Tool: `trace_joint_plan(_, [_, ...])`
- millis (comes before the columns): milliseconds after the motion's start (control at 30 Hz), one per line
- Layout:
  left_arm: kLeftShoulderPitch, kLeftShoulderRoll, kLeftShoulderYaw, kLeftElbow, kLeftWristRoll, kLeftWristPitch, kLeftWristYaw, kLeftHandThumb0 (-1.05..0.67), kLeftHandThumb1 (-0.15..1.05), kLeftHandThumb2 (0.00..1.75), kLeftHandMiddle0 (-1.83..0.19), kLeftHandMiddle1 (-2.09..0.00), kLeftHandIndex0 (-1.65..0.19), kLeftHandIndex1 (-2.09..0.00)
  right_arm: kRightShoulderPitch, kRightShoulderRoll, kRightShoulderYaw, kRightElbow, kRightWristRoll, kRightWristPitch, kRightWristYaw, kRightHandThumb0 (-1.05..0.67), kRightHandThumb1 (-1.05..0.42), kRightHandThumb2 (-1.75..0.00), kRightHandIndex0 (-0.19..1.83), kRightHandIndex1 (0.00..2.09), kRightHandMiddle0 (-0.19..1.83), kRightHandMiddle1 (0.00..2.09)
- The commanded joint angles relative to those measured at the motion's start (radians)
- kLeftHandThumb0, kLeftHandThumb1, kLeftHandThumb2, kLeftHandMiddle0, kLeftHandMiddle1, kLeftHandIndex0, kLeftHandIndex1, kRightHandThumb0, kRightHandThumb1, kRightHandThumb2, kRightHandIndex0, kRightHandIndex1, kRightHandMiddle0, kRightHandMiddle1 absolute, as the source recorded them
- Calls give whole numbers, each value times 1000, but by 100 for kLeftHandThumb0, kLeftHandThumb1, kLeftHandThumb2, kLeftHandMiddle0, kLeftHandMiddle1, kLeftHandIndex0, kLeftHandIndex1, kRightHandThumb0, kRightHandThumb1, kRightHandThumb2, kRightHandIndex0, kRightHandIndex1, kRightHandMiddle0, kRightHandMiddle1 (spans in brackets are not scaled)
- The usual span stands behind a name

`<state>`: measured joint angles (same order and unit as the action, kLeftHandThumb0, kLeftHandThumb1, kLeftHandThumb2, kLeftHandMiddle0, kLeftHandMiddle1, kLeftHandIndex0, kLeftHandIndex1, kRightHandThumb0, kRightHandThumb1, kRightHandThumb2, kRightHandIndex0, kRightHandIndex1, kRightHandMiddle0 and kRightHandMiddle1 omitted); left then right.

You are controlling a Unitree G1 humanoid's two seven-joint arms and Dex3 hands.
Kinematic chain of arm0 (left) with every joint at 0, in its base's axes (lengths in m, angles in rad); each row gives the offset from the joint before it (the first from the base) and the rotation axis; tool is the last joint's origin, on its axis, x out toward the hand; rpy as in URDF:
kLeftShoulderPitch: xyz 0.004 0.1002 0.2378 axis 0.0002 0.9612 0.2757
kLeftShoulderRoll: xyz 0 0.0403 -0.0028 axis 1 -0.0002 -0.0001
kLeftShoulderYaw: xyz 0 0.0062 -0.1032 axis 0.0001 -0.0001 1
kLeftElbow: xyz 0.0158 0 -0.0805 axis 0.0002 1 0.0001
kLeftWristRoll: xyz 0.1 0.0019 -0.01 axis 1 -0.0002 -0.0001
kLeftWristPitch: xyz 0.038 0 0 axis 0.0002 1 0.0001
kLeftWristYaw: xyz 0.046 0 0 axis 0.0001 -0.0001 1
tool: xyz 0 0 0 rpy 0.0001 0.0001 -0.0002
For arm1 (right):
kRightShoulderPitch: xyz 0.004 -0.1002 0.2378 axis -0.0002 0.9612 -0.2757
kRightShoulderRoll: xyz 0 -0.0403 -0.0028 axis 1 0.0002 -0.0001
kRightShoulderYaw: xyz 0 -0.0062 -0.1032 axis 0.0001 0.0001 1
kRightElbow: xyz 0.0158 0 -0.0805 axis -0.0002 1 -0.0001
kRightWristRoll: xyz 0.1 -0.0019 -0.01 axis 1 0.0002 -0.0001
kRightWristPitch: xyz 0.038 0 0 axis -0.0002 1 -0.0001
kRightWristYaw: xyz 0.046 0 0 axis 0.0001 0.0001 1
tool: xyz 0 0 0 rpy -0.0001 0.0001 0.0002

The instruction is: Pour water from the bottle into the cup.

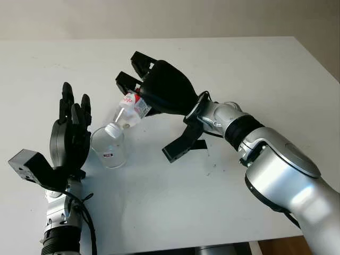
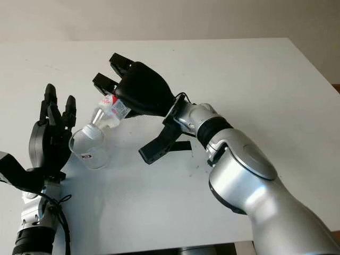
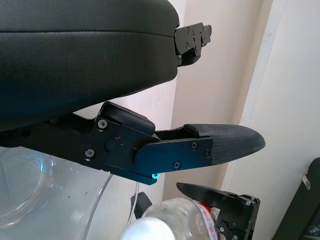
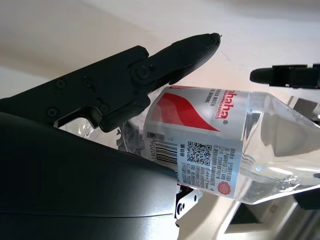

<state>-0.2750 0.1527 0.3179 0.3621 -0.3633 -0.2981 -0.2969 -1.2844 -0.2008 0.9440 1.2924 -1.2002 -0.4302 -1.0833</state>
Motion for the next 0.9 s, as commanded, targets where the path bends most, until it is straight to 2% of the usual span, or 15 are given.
trace_joint_plan(0, [10,-15,-3,14,-3,-7,-1,-85,105,51,3,0,19,0,-38,-7,7,3,-4,14,-14,-41,-105,-7,106,209,68,209])
trace_joint_plan(300, [16,-13,-3,9,-2,-2,0,-85,105,52,4,0,19,0,-39,1,23,3,-11,45,-31,-39,-105,-12,116,209,83,209])
trace_joint_plan(867, [15,-14,-1,18,-4,-12,-6,-86,105,51,3,0,18,0,-38,6,20,0,7,35,-31,-38,-105,-13,120,209,84,209])
